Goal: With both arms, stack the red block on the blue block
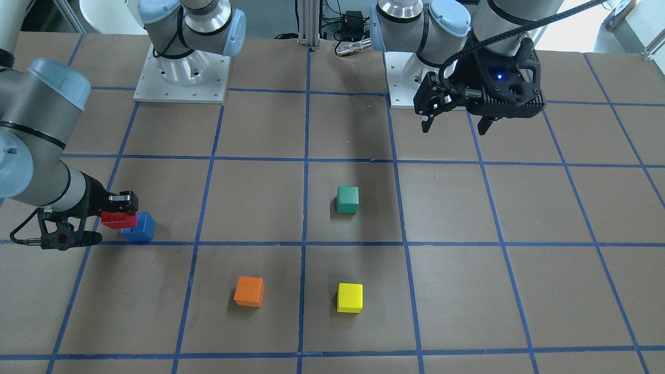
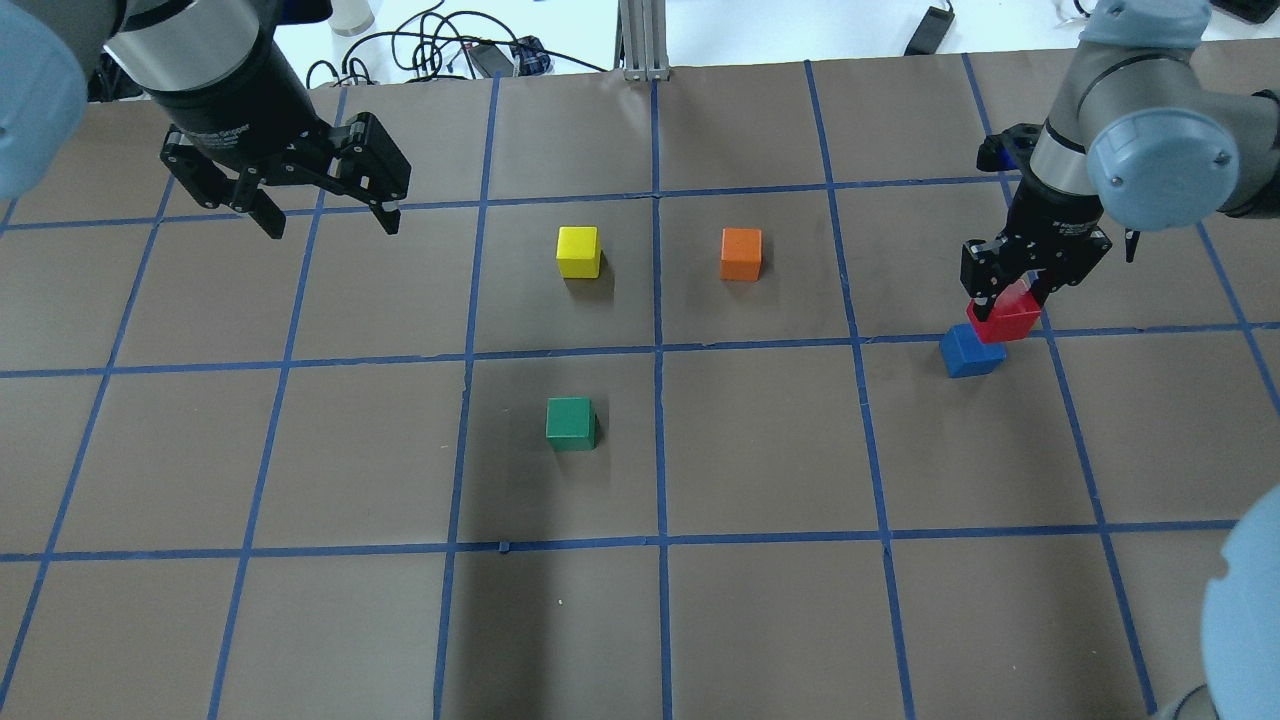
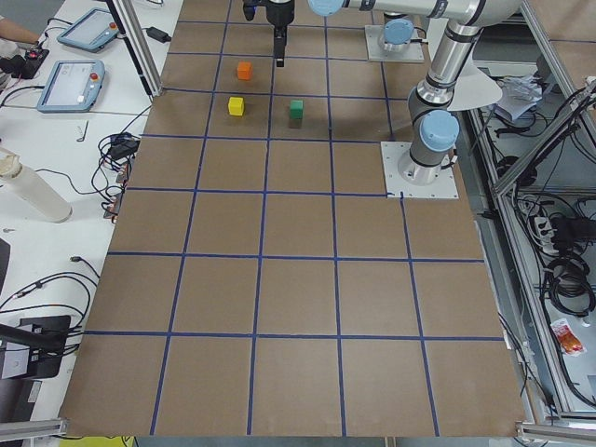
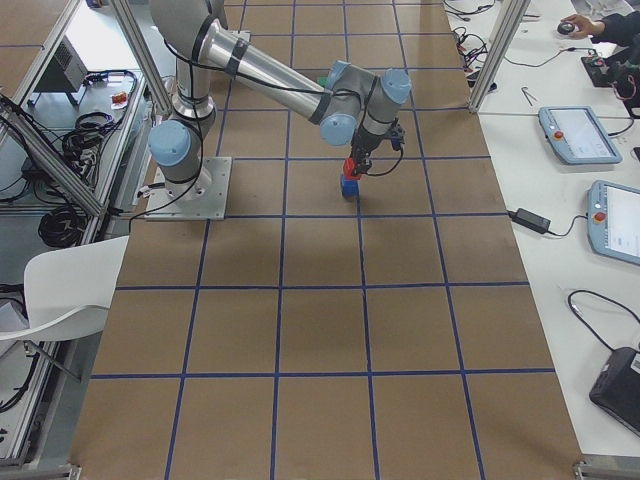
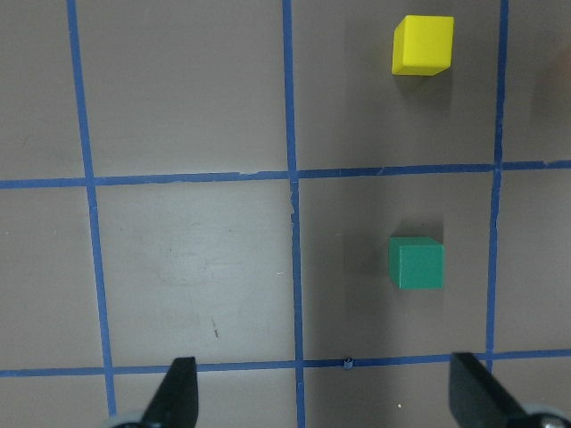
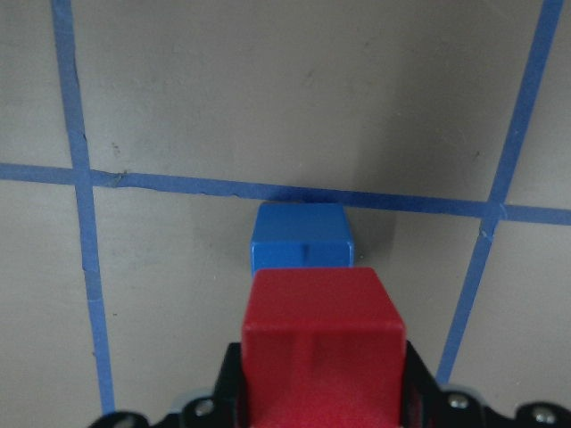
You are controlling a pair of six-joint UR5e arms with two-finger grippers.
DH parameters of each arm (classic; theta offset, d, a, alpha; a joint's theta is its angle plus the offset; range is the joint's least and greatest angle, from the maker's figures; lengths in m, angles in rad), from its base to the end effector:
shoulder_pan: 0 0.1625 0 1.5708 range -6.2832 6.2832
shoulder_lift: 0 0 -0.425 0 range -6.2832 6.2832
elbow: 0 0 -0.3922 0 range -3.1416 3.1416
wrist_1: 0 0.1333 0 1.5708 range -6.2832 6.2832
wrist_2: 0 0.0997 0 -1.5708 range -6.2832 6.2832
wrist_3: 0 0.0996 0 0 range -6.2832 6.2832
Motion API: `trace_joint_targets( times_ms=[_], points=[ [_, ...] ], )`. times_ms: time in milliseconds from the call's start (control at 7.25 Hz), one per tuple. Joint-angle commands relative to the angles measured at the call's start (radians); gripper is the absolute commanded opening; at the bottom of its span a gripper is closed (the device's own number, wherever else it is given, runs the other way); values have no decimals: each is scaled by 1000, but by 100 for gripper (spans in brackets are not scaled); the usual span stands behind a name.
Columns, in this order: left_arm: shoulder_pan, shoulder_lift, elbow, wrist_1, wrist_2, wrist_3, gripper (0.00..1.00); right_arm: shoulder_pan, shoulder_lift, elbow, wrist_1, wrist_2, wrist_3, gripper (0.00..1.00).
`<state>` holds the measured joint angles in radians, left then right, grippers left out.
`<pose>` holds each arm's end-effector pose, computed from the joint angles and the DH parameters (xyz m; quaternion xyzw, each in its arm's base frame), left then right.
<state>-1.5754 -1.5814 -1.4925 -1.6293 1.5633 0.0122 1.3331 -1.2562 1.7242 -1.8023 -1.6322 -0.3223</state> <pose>-0.1363 -0.4958 0.5153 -0.0084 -0.9999 0.0046 0.0037 -0.0071 -0.5695 0.2697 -0.0456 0.9915 0.1218 0.0033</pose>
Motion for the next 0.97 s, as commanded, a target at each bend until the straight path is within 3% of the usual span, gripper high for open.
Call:
trace_joint_targets(
  times_ms=[0,828],
  points=[
    [0,0,0,2,0,0,100,0,0,29,-15,2,2,0],
    [0,0,0,2,0,0,100,1,11,31,-16,8,9,2]
  ],
)
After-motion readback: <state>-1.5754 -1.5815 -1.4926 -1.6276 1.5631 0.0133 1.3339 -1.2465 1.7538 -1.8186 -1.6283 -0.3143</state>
